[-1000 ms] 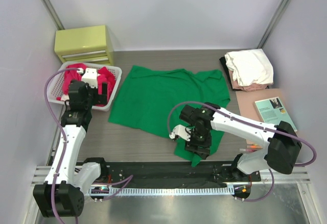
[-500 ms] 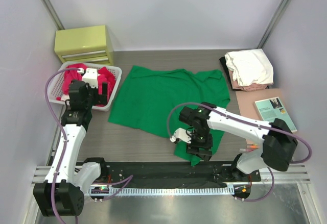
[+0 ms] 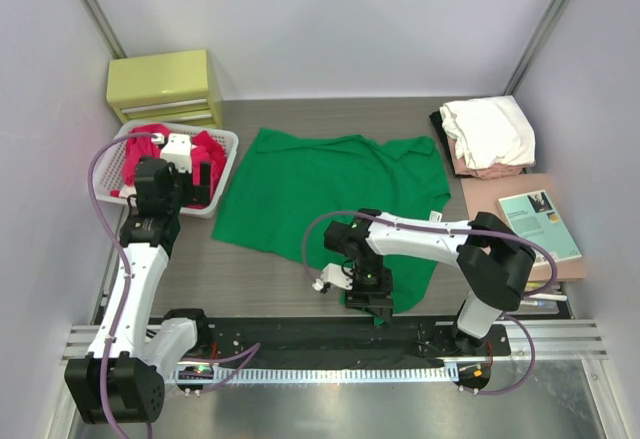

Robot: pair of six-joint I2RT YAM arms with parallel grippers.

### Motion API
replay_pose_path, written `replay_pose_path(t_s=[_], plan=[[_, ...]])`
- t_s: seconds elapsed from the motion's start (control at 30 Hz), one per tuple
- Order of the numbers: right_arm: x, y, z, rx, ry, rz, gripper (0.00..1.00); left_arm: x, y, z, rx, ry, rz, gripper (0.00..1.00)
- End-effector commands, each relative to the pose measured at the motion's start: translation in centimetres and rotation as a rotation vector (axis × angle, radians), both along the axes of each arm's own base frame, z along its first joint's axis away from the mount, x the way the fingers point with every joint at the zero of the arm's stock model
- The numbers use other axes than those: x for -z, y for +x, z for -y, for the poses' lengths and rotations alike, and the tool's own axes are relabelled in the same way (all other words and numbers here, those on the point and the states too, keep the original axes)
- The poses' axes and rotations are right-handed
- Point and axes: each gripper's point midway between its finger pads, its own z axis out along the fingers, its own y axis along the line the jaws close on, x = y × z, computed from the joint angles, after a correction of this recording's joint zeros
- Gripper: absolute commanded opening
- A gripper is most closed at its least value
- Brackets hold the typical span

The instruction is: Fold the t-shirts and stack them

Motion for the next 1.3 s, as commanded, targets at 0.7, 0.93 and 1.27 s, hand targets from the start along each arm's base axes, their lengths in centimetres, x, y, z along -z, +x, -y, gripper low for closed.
replay_pose_path(t_s=[0.7, 0.93, 1.27], plan=[[1.0, 0.1, -2.2, -0.070, 0.014, 0.069, 0.01, -2.0, 0.7, -0.1, 0.009, 0.015, 0.067, 0.98], [1.4, 0.2, -0.5, -0.082, -0.054, 0.084, 0.29, -2.4, 0.6, -0.1, 0.008, 0.017, 0.074, 0.98], [-7.5, 4.8, -2.6, 0.047, 0.231, 0.335, 0.69, -2.4, 0.2, -0.2, 0.010, 0.029, 0.081, 0.98]])
